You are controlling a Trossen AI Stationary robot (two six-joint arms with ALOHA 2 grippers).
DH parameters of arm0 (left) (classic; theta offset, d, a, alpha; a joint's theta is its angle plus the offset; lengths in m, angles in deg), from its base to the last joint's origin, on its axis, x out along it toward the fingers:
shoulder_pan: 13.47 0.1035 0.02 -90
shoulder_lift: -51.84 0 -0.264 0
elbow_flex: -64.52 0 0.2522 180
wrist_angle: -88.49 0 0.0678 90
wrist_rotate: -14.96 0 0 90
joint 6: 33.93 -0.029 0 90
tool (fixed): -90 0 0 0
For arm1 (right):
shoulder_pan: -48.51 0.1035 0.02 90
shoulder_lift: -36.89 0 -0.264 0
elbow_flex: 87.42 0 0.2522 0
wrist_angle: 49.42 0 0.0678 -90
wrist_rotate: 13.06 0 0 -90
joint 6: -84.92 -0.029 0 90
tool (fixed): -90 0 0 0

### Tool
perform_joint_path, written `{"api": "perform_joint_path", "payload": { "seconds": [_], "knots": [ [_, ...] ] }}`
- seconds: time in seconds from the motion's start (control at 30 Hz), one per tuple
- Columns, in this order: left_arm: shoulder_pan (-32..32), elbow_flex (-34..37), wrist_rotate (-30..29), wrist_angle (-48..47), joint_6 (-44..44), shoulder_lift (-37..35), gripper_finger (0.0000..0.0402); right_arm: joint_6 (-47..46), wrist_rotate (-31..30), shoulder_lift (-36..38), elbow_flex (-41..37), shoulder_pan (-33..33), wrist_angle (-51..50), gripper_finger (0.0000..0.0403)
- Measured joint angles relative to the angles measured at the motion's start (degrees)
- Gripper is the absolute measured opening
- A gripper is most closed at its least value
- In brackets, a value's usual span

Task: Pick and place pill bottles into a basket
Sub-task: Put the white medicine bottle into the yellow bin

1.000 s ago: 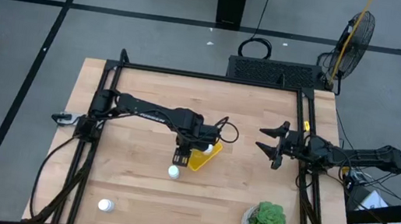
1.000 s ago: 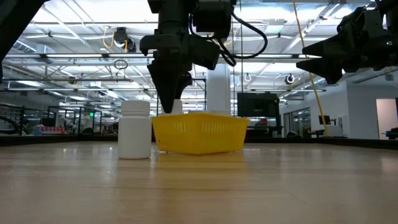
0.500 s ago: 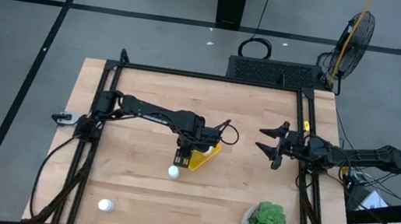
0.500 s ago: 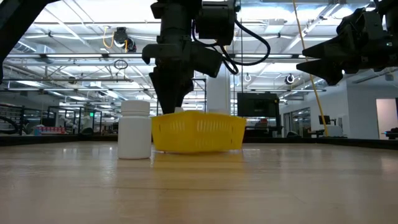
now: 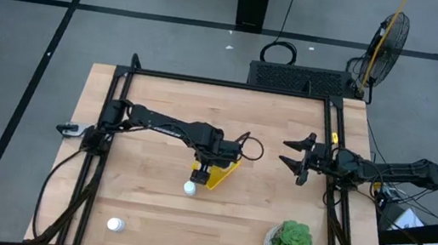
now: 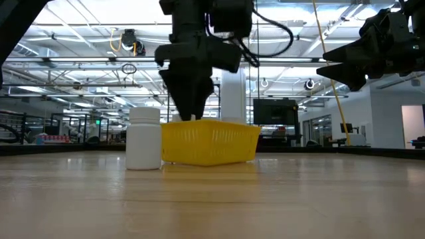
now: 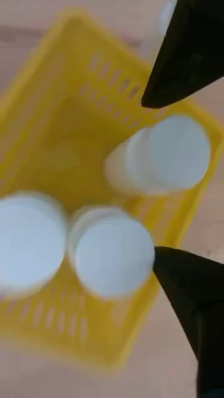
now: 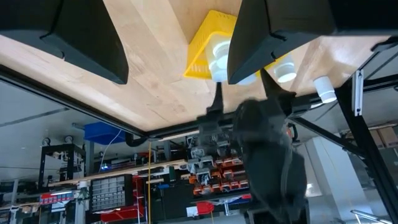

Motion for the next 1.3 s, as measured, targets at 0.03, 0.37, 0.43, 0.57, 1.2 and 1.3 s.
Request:
{"api": "perform_joint_path", "payload": {
  "seconds": [0.03, 0.37, 0.43, 0.57, 1.2, 1.3],
  "knots": [
    [0.00, 0.00, -0.46, 0.46, 0.38, -0.57, 0.0393, 0.00, -0.02, -0.02, 0.02, 0.00, 0.02, 0.0265],
    [-0.01, 0.00, -0.50, 2.53, 3.09, -8.03, 0.0385, 0.00, -0.02, 0.00, 0.01, 0.00, -0.05, 0.0265],
    [0.00, 0.00, -0.48, 3.57, 3.31, -10.44, 0.0383, 0.00, -0.02, -0.02, 0.02, 0.00, -0.07, 0.0265],
    [-0.28, 0.03, -0.44, 8.74, 3.41, -15.71, 0.0381, -0.06, -0.02, -0.02, 0.00, 0.00, -0.07, 0.0265],
    [3.00, 61.92, -3.78, 66.51, 15.93, -57.32, 0.0343, -2.01, 4.50, 0.02, 0.02, 0.15, 2.44, 0.0265],
    [3.24, 69.38, -3.86, 71.10, 18.96, -63.80, 0.0340, -1.72, 4.52, 0.07, 0.01, 0.15, 4.82, 0.0265]
  ]
}}
